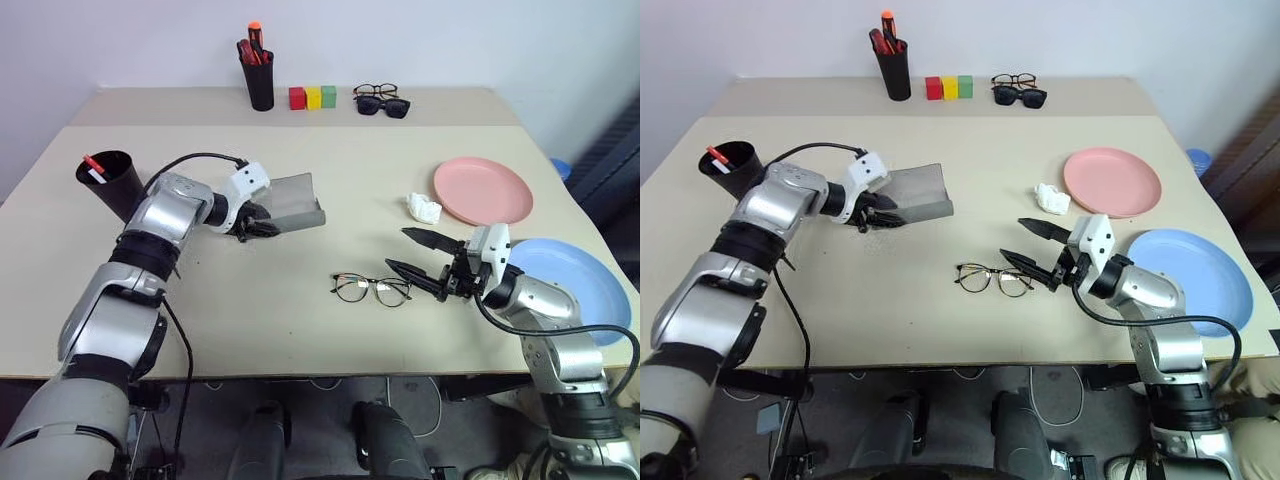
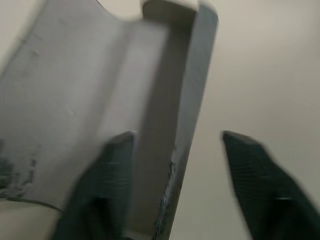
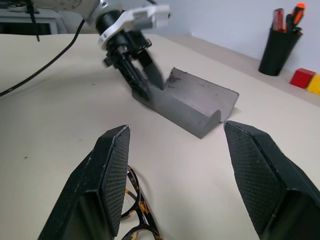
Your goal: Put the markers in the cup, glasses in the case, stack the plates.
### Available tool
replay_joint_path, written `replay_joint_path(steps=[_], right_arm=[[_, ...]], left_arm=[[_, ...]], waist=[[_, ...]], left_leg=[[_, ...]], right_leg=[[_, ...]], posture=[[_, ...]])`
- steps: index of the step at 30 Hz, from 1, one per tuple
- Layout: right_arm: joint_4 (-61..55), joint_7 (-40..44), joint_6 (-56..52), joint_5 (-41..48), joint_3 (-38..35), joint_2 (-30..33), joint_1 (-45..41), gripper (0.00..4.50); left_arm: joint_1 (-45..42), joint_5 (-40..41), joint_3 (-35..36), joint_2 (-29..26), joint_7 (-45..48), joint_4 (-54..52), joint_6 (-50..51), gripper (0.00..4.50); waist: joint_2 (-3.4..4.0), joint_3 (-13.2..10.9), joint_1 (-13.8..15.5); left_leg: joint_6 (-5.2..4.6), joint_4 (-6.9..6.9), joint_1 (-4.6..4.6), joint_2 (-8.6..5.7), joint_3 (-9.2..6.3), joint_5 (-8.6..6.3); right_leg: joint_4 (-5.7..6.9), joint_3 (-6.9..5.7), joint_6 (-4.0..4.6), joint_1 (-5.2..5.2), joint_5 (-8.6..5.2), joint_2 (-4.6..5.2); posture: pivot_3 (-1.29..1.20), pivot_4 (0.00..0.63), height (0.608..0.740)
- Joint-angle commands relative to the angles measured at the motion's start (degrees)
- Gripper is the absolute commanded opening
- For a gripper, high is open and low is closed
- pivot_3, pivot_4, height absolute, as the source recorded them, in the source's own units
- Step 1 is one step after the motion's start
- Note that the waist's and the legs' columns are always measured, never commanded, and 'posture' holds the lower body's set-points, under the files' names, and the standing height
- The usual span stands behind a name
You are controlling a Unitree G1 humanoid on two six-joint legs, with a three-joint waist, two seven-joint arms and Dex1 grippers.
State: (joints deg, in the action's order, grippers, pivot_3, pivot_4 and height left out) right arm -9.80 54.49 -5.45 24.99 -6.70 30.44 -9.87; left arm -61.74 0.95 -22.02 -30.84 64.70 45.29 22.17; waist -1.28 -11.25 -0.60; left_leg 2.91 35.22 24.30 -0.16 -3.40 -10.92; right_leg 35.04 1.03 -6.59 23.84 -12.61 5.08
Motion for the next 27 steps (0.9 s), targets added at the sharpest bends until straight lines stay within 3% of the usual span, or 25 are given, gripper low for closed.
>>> replay_joint_path(steps=[1,2,8,12,17,22,27], right_arm=[[-3.61,-1.56,0.04,0.98,-2.14,0.90,1.24,3.04],[-3.99,-1.75,0.16,0.99,-2.45,0.95,2.00,3.04],[-5.00,-2.40,0.83,1.13,-3.67,1.26,4.74,3.04],[-5.66,-2.73,0.64,1.17,-4.26,1.55,6.20,3.04],[-5.46,-3.49,-0.89,0.42,-4.29,2.62,7.60,3.04],[-5.19,-3.78,-1.25,0.14,-3.96,3.03,8.82,3.04],[-4.06,-3.57,-0.44,-0.17,-3.60,2.66,9.29,3.04]], left_arm=[[-3.53,-2.74,-0.05,2.00,0.58,3.72,-3.05,0.30],[-3.94,-3.05,0.07,2.77,1.24,4.46,-3.86,0.03],[-4.17,-4.16,0.71,3.98,5.96,4.11,-5.83,0.03],[2.57,-2.64,-0.95,-0.30,16.23,-10.77,-2.86,0.03],[12.11,-1.73,-1.22,-6.77,20.41,-28.81,3.44,0.03],[17.51,-0.98,-0.68,-10.24,19.64,-37.44,6.97,0.03],[18.65,-0.98,-1.28,-10.06,18.21,-39.86,7.48,0.03]], waist=[[0.00,0.00,-0.02],[0.00,0.00,0.05],[-0.01,-0.01,-0.23],[0.00,-0.01,-0.49],[0.03,-0.01,-0.38],[0.03,0.00,-0.08],[0.04,0.00,-0.12]], left_leg=[[0.00,0.02,0.08,0.00,0.00,0.00],[-0.01,0.04,0.12,0.00,0.00,0.00],[-0.02,0.03,0.12,0.00,0.00,0.00],[-0.02,-0.03,0.11,0.01,0.00,0.00],[-0.03,-0.05,0.10,0.03,0.01,0.00],[-0.03,0.05,0.10,0.03,0.01,0.00],[-0.03,0.05,0.09,0.03,0.01,0.00]], right_leg=[[0.01,0.01,0.00,0.07,0.00,0.00],[0.02,0.01,-0.01,0.11,0.01,0.00],[0.05,0.01,-0.02,0.14,0.01,0.00],[0.09,0.03,0.01,0.18,0.02,-0.01],[0.15,0.06,0.02,0.22,0.01,-0.01],[0.14,0.06,0.06,0.18,0.01,0.00],[0.13,0.06,0.07,0.16,0.00,0.00]], posture=[[0.00,0.150,0.740],[0.00,0.150,0.740],[0.00,0.150,0.740],[0.00,0.150,0.740],[0.00,0.150,0.740],[0.00,0.150,0.740],[0.00,0.150,0.740]])
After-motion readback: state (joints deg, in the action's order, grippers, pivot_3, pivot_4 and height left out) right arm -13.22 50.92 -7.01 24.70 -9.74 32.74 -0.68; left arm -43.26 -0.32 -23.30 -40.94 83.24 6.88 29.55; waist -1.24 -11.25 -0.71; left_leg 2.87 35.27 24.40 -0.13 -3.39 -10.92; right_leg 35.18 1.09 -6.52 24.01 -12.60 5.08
